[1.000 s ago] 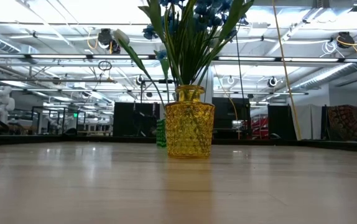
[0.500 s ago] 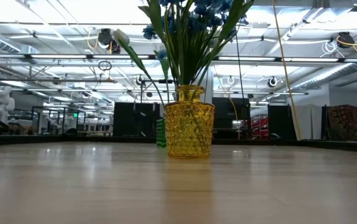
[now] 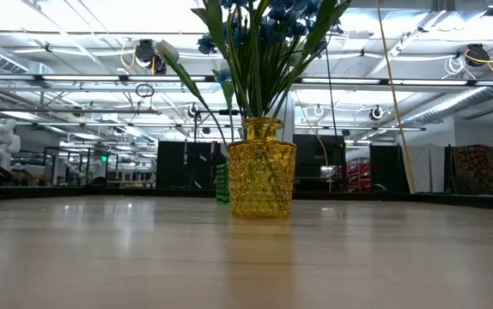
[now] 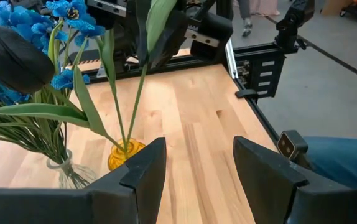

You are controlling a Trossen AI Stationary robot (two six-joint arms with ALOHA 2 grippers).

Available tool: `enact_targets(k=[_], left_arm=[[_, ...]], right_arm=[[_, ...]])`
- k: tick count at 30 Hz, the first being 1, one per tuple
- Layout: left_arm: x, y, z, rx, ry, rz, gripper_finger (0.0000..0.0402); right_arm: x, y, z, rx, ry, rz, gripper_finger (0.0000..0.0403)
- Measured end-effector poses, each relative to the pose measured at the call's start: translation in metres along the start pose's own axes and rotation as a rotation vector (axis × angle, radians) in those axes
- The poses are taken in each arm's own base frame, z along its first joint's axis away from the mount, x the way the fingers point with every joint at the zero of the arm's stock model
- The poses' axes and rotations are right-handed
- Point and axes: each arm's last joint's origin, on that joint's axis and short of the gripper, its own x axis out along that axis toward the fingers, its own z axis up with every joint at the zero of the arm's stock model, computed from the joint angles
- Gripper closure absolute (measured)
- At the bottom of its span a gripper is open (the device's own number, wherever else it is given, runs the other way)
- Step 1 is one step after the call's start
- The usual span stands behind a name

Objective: Sort flowers into vase by color
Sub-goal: Put the black flower into the yellow vase

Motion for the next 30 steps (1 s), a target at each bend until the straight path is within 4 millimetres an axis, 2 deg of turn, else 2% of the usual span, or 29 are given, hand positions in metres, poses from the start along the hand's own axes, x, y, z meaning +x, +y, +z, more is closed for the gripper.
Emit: enact_targets(k=[13,19,24,30], left_arm=[[0.000,0.000,0.000,-0.001,0.000,0.001,0.0207],[0.000,0.000,0.000,0.000,0.000,0.001,0.0207],[0.000,0.000,-0.001,0.004,0.006,0.003,0.0207],[0.004,-0.002,-0.005,0.026,0.036,0.014,0.0207]], right_arm=[[0.004,-0.002,-0.005,0.004,0.028,0.004,0.0397],[0.006,-0.003,-0.019,0.037,0.044,0.019,0.0391],[0.008,-0.005,-0.026,0.078,0.069,0.013,0.0368],[0.006,-0.002,-0.031,0.135,0.114,0.071,0.0318]])
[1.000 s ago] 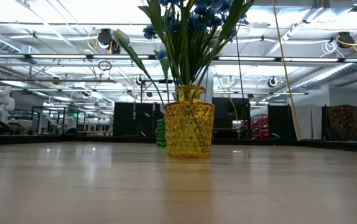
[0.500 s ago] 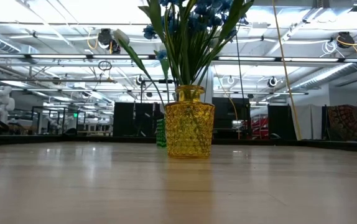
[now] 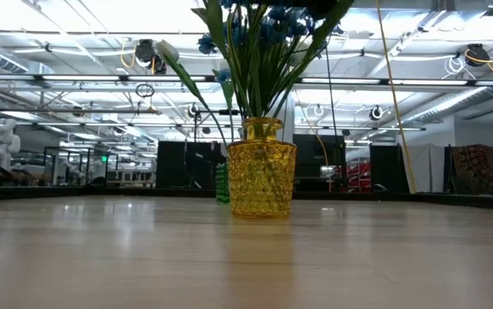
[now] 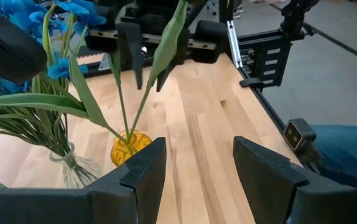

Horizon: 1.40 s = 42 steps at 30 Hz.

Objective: Sort flowers into vase by color
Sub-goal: Put the black flower into the yellow vase

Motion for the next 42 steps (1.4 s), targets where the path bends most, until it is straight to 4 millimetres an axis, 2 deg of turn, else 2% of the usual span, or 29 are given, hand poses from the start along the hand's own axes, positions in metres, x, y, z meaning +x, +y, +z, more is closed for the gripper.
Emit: enact_targets(k=[6,14,22,26,37,42], left_arm=[[0.003,-0.002,-0.002,0.006,0.010,0.003,0.0207],[0.003,-0.002,-0.002,0.007,0.010,0.007,0.0208],[0.003,-0.001,-0.002,0.009,0.008,0.031,0.0208],[0.003,-0.001,-0.002,0.010,0.009,0.031,0.0208],[0.003,-0.001,-0.004,0.021,0.022,0.038,0.0208],[0.003,-0.001,-0.004,0.021,0.023,0.038,0.0208]], right_arm=[[-0.004,-0.003,-0.005,0.061,0.077,-0.007,0.0262],[-0.027,-0.003,0.003,0.091,0.104,0.024,0.0208],[-0.046,-0.005,0.004,0.102,0.154,0.022,0.0197],[-0.047,-0.007,-0.002,0.118,0.197,-0.039,0.0197],[-0.047,-0.008,-0.003,0.131,0.215,-0.046,0.0195],[-0.049,-0.007,0.004,0.134,0.209,-0.040,0.0165]])
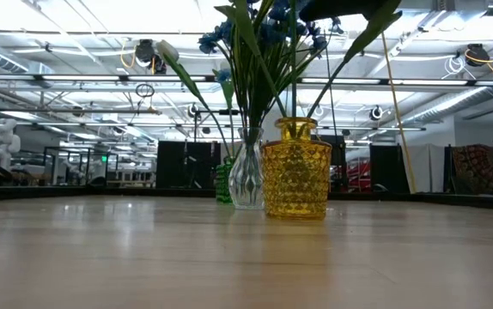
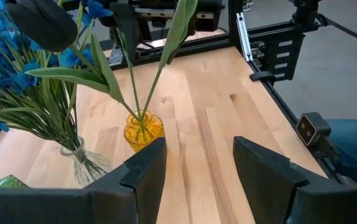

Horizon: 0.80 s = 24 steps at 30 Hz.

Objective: Sort flowers into vase by color
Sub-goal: Put the black flower into the yellow vase

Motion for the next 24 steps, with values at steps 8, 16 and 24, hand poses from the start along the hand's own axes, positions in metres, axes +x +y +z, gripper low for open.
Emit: enact_targets(k=[8,16,24], left_arm=[[0.000,0.000,0.000,0.000,0.000,0.000,0.0208],[0.000,0.000,0.000,0.000,-0.001,0.009,0.0208],[0.000,0.001,0.000,0.000,-0.005,0.025,0.0208]], right_arm=[[-0.025,0.013,0.014,-0.035,0.051,0.032,0.0113],[-0.053,0.027,0.028,-0.044,0.034,0.065,0.0121],[-0.048,0.018,0.039,-0.053,-0.012,-0.026,0.0121]])
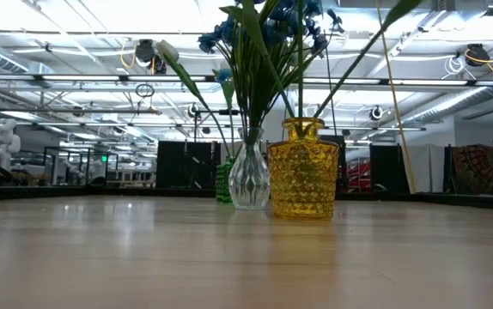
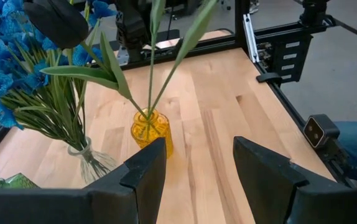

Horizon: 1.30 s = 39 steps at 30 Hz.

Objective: Sort flowers into vase by color
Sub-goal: Put the black flower into the yellow vase

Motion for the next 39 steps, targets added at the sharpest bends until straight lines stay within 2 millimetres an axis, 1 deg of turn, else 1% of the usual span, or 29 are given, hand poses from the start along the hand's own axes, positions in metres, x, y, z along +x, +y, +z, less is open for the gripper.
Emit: enact_targets(k=[6,8,10,15,17,20,22,25,29,33,36,39], left_arm=[[0.000,0.000,0.000,0.001,0.000,0.000,0.0208],[0.000,0.000,0.000,0.001,0.001,0.000,0.0208],[0.000,0.000,0.000,0.004,0.003,0.000,0.0208],[0.000,0.000,-0.001,0.010,0.008,0.002,0.0208],[0.000,0.000,-0.001,0.012,0.008,0.002,0.0208],[0.000,0.000,-0.001,0.012,0.007,0.005,0.0208],[0.000,0.000,-0.001,0.012,0.007,0.005,0.0208],[0.000,0.000,-0.001,0.014,0.009,0.005,0.0208],[0.000,0.001,-0.003,0.025,0.027,0.009,0.0208],[0.000,0.001,-0.003,0.021,0.025,0.009,0.0208],[0.000,0.001,-0.003,0.020,0.025,0.009,0.0208],[0.000,0.001,-0.003,0.018,0.022,0.012,0.0208]], right_arm=[[0.013,-0.014,0.004,-0.035,0.016,-0.041,0.0121],[0.012,-0.018,0.006,-0.046,0.020,-0.025,0.0122],[0.003,-0.023,0.011,-0.033,0.002,-0.007,0.0122],[-0.033,-0.039,0.030,0.013,-0.086,0.044,0.0122],[-0.046,-0.046,0.033,0.024,-0.110,0.061,0.0122],[-0.066,-0.060,0.032,0.038,-0.106,0.077,0.0122],[-0.079,-0.067,0.027,0.066,-0.078,0.084,0.0122],[-0.097,-0.072,0.013,0.123,0.000,0.103,0.0122],[-0.122,-0.069,-0.008,0.198,0.076,0.103,0.0138],[-0.146,-0.062,-0.027,0.261,0.058,0.088,0.0169],[-0.154,-0.053,-0.044,0.302,0.049,0.092,0.0197],[-0.150,-0.041,-0.064,0.317,0.070,0.083,0.0223]])
